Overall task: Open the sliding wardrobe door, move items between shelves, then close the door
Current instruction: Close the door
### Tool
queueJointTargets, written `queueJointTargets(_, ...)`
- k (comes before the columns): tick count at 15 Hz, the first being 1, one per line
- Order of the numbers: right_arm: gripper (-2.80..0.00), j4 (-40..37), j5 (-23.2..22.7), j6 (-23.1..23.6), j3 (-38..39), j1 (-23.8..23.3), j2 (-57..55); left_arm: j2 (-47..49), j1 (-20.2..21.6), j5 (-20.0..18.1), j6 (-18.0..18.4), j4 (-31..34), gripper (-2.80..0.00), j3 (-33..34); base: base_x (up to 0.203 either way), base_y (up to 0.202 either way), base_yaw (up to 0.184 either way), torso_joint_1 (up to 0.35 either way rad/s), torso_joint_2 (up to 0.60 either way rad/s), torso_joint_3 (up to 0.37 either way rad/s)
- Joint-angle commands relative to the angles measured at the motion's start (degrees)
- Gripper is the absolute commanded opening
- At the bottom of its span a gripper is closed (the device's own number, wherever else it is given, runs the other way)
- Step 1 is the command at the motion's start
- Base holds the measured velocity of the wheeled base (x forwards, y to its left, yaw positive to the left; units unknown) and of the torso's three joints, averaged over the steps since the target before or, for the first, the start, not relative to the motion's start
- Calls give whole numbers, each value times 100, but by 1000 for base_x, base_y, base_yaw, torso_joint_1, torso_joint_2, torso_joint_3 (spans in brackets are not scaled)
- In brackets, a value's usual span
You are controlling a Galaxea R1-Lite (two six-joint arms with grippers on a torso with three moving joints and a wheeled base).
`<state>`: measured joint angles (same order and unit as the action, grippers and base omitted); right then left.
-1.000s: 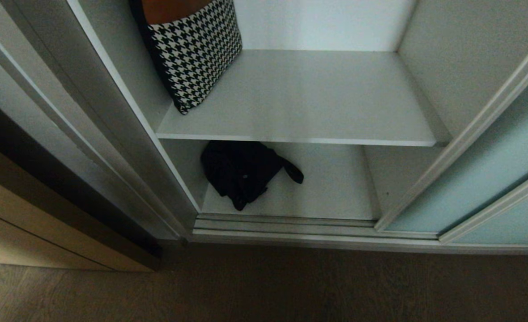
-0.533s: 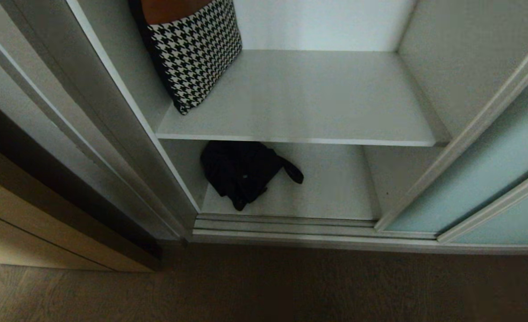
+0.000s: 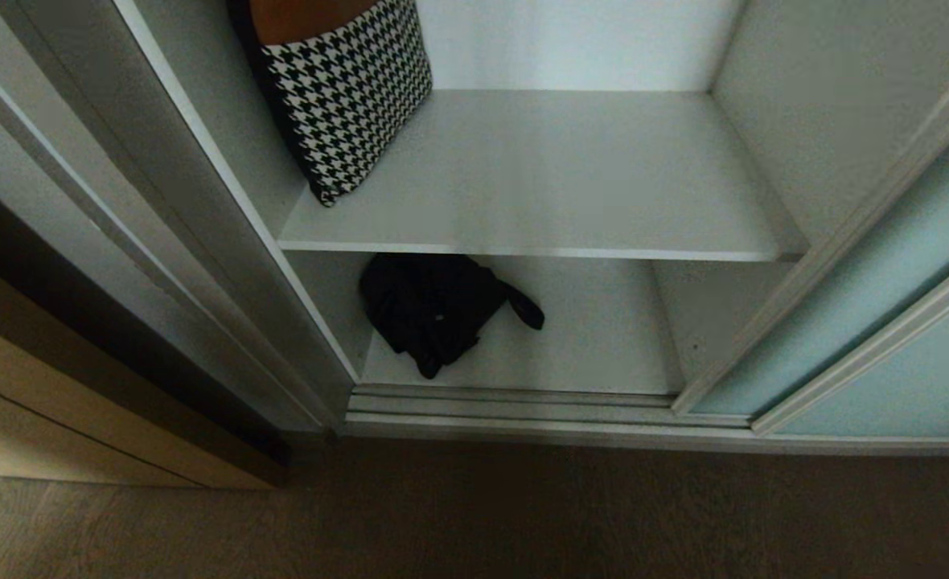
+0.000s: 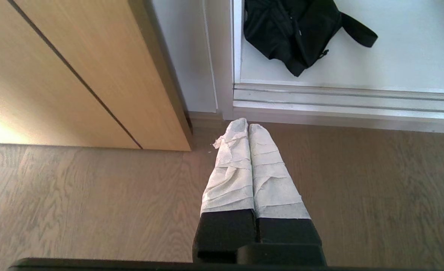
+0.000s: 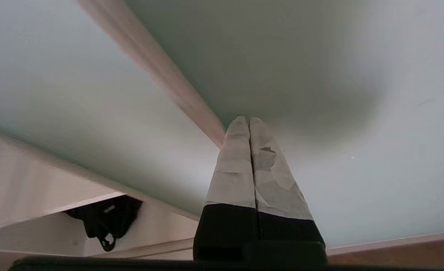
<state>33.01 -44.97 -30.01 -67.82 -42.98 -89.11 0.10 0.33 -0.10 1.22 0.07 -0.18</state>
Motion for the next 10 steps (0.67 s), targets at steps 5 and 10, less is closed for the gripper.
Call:
queueJointTargets(5, -280, -41, -163, 4, 977, 1449, 1504, 8, 2, 1, 2, 1, -280, 1, 0, 0, 0, 0, 0, 0)
queueJointTargets(10, -280, -427, -209, -30, 1586, 1917, 2971, 8, 2, 1, 2, 1, -280, 1, 0, 0, 0, 0, 0, 0)
